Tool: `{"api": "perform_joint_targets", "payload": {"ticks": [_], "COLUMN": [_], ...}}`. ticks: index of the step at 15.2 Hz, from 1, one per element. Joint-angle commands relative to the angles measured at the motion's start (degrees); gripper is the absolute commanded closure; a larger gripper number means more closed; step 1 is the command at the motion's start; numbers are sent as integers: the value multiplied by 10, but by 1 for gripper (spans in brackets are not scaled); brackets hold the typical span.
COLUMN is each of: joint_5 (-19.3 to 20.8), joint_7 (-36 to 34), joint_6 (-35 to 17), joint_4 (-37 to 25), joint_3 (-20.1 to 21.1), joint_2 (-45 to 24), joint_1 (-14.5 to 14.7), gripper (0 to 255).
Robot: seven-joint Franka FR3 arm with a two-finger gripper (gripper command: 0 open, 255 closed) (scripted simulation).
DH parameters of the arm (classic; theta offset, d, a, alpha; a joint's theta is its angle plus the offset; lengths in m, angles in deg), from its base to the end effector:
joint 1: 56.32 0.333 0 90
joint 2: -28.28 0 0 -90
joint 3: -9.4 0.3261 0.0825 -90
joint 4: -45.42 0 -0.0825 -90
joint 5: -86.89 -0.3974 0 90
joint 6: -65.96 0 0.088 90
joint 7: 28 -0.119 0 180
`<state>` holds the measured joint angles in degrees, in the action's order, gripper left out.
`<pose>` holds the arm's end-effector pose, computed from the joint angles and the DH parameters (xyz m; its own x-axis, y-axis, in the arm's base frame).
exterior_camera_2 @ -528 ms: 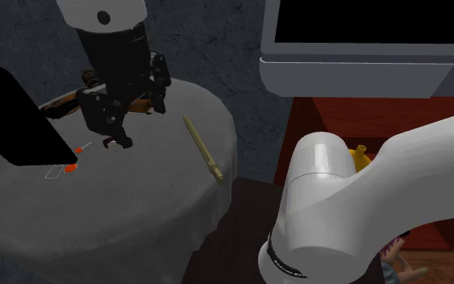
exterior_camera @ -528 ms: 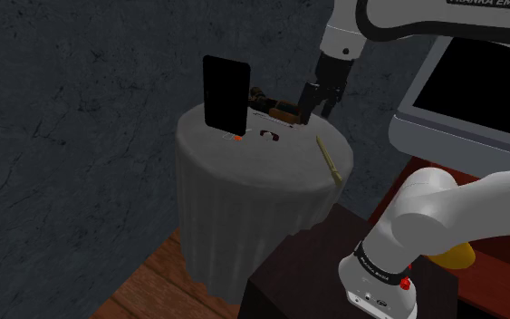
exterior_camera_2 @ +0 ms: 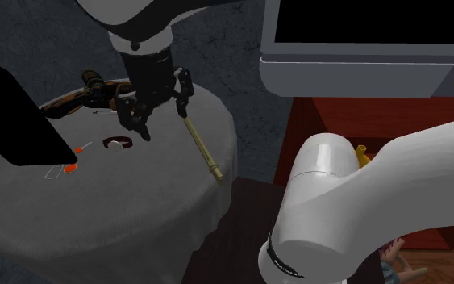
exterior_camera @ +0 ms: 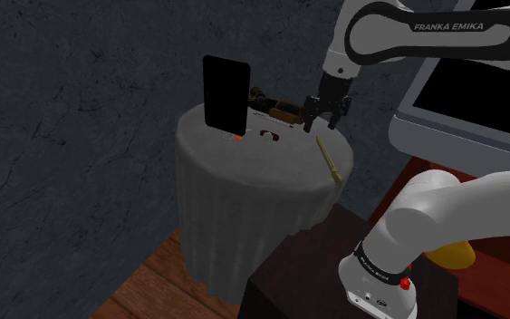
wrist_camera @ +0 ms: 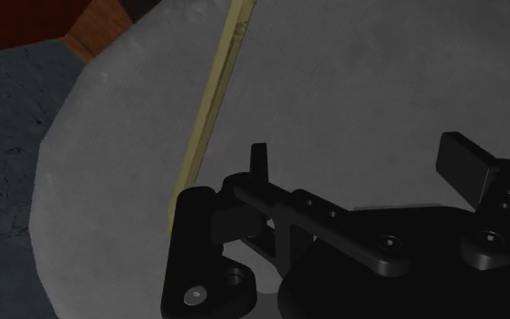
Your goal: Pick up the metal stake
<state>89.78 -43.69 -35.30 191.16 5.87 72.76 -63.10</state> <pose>0.3181 -0.0648 0.5072 0.9105 -0.4135 0.0010 -0.4135 -0.9105 0.0063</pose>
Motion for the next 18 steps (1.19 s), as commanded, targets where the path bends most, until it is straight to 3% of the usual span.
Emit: {"api": "perform_joint_targets", "payload": {"ticks": [1,8,18], "joint_5": [7,35,42], "joint_7": [-24,-101,-106], "joint_6": [-24,-96,-169], "joint_4": [14,73,121], "joint_3": [-11,-51,-60], "joint_2": [-15,-46,-72], "joint_1": [-24,-111,-117], "gripper": [0,0,0]}}
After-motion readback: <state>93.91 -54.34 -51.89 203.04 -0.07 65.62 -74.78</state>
